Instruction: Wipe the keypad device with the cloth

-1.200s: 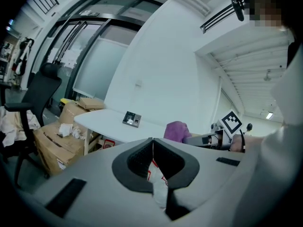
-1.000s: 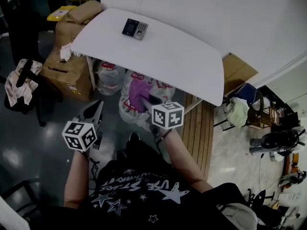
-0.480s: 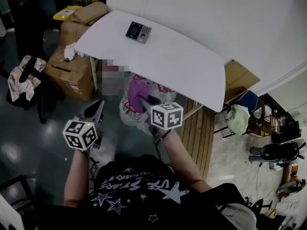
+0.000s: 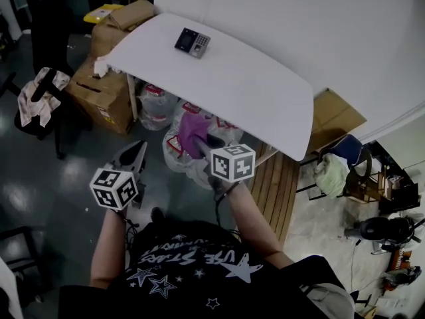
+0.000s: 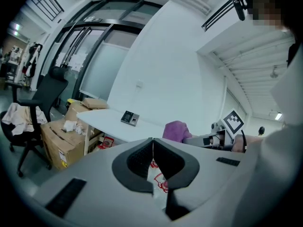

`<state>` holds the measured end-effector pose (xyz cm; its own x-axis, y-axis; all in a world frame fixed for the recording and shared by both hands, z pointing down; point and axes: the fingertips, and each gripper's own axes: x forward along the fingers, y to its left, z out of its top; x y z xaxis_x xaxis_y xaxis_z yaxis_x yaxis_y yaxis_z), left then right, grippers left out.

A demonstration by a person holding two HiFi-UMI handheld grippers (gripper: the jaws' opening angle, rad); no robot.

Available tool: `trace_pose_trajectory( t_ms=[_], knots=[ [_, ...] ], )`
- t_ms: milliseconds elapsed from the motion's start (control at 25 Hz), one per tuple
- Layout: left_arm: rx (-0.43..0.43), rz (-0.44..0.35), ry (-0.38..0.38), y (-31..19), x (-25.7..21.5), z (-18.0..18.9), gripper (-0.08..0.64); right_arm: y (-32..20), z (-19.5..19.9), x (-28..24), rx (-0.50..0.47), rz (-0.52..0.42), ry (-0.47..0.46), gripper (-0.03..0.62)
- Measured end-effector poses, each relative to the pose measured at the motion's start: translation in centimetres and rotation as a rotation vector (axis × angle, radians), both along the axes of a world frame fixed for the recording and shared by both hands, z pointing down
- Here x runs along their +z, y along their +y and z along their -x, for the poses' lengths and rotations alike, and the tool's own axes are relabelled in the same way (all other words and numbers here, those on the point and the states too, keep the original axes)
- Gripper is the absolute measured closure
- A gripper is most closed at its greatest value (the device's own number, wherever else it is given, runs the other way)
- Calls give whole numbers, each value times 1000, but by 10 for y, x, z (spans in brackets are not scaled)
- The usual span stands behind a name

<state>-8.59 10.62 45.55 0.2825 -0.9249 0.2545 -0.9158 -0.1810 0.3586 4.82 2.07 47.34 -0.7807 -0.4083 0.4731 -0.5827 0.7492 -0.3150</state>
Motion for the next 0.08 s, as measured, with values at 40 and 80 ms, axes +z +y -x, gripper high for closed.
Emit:
trace_pose_trajectory(
  t_ms=[40, 80],
  knots=[
    [-5, 1, 0, 3, 1, -6, 551, 2, -6, 1, -4, 2, -1, 495],
    [-11, 2, 1, 5, 2, -13, 551, 5, -13, 3, -9, 5, -1, 495]
  ],
)
